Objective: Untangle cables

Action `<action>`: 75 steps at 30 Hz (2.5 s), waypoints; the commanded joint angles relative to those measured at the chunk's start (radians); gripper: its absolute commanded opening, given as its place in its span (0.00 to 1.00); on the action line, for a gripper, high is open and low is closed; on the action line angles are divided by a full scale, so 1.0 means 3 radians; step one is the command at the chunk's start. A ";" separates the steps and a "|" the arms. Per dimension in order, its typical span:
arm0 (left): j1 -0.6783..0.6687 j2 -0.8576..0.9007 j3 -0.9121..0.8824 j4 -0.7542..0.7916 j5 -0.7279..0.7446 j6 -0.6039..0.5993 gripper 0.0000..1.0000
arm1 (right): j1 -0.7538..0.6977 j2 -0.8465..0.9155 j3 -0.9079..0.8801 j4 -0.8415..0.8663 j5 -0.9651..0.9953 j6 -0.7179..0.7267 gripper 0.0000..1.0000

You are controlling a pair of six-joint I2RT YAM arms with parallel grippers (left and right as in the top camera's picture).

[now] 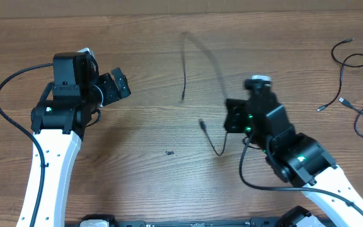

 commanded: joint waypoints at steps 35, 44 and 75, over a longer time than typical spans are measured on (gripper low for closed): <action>-0.0001 0.0015 0.0070 0.0003 0.0034 0.0061 1.00 | -0.2509 -0.0084 -0.0001 -0.2031 0.1219 0.0759 0.04; -0.0001 0.0015 0.0070 0.0003 0.0034 0.0062 0.99 | -0.3225 -0.0084 -0.0001 -0.1776 0.1219 0.0748 0.04; -0.0001 0.0015 0.0070 0.0003 0.0034 0.0061 1.00 | -0.4545 0.1450 -0.0001 -0.0154 0.1077 0.0749 0.04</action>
